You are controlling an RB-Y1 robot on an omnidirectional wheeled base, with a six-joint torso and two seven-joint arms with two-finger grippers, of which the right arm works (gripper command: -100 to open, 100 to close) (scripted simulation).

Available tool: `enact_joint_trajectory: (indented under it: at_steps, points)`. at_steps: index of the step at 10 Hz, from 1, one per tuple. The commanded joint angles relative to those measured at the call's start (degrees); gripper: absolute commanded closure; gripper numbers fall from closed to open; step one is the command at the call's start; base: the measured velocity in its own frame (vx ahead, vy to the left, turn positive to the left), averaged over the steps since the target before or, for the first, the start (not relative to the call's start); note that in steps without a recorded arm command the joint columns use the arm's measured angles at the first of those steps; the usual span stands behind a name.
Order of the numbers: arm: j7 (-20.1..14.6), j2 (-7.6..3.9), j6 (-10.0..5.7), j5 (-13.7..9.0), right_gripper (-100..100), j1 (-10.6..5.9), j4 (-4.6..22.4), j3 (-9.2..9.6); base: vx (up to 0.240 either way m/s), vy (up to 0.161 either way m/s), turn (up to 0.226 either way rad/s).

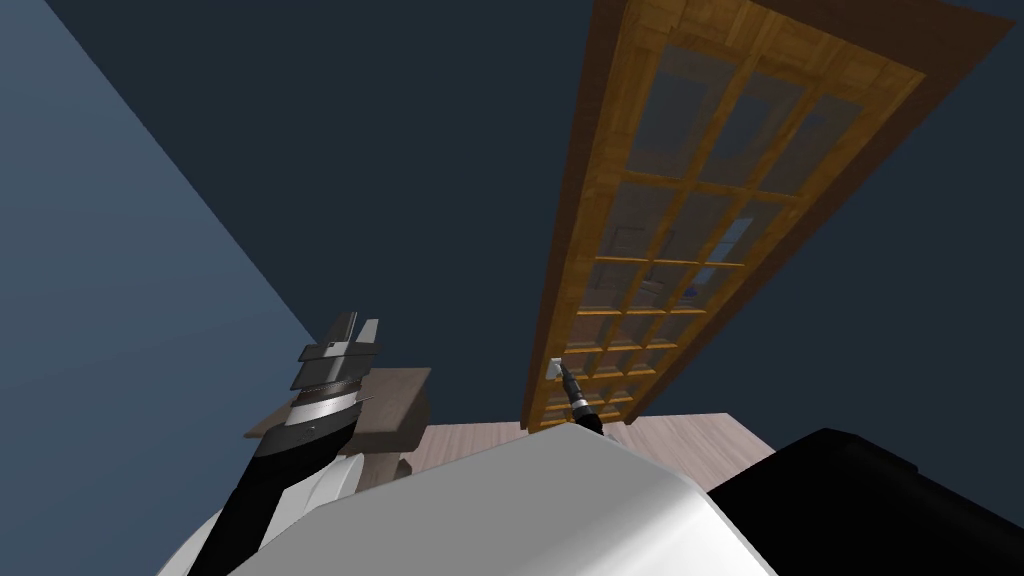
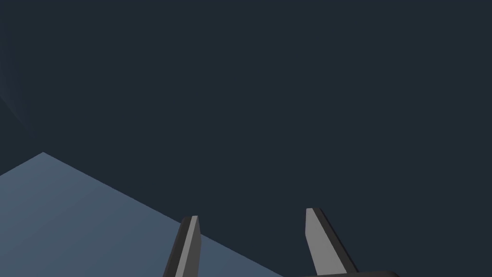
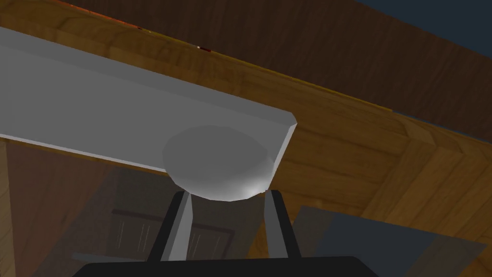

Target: Pull the door open

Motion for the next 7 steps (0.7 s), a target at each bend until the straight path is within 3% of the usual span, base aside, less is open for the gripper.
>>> enact_joint_trajectory:
  at_steps: [1,7]
  points:
    - [-2.86,0.51,0.01,-0.78,100,-0.12,-0.05,0.87,-0.047,-0.013,0.074]
    - [-10.24,0.43,0.64,-3.56,100,-0.18,-0.23,1.67,-0.047,-0.021,0.073]
